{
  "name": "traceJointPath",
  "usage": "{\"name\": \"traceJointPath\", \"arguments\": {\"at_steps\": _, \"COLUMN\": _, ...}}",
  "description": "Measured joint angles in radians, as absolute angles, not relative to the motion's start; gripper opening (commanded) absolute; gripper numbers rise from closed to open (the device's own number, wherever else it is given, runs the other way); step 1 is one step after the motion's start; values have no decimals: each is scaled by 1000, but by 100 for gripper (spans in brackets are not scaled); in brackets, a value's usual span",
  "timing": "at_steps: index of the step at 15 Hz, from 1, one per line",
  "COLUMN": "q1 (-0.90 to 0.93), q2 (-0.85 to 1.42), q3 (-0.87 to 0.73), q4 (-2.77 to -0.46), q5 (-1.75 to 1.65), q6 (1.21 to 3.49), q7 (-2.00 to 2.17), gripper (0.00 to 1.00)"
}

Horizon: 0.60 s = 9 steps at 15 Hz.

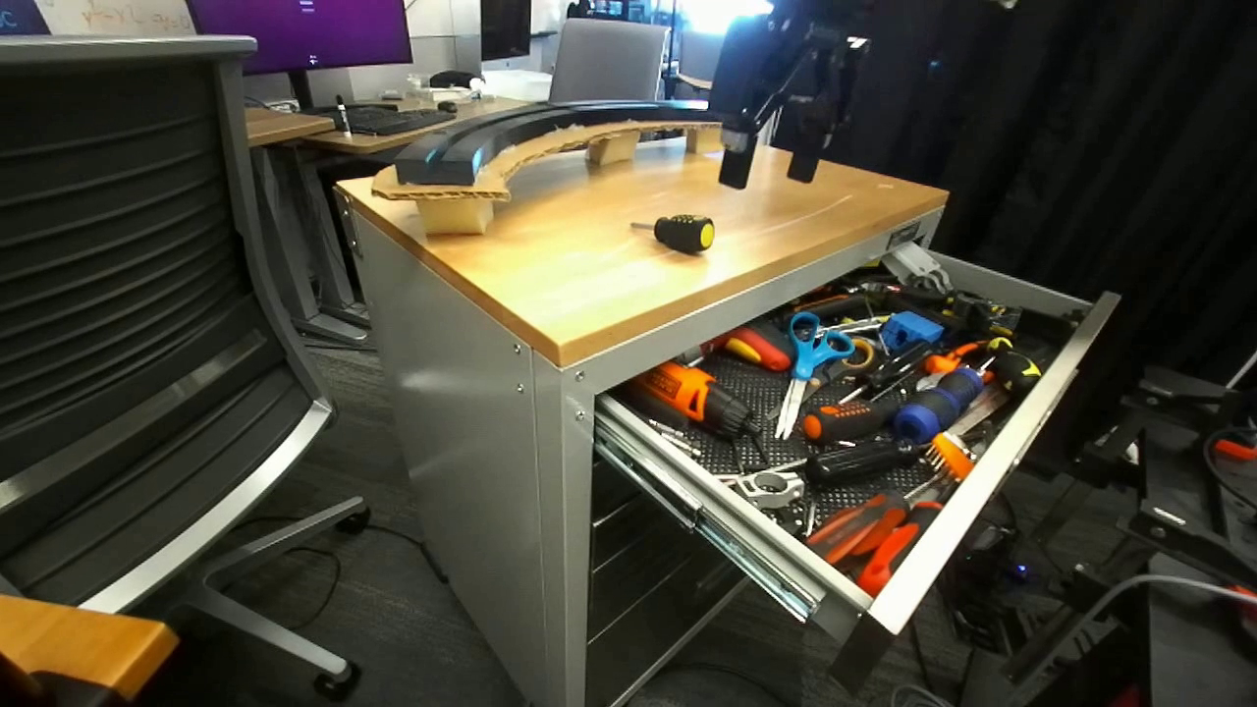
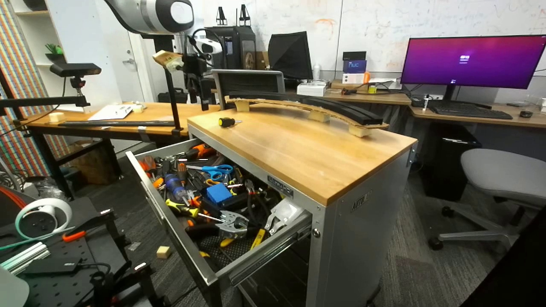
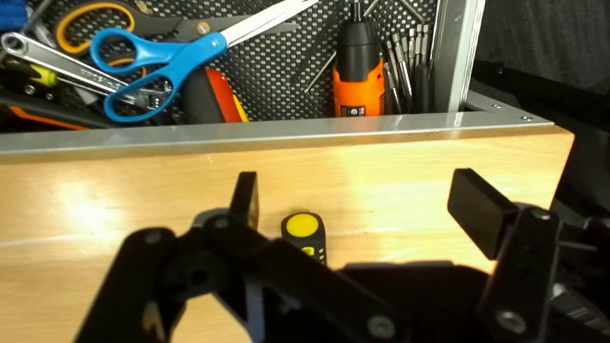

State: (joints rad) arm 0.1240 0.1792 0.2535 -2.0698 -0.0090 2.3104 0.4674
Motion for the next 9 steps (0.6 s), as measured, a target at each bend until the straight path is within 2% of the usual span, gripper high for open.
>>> {"name": "traceJointPath", "arguments": {"at_steps": 8, "q1": 224, "q2": 373, "q3": 144, "q4": -1872, "q5": -107, "q6": 2271, "q7": 457, "gripper": 100}}
{"name": "traceJointPath", "arguments": {"at_steps": 9, "q1": 232, "q2": 390, "q3": 132, "q4": -1850, "q5": -114, "q6": 2265, "q7": 457, "gripper": 75}}
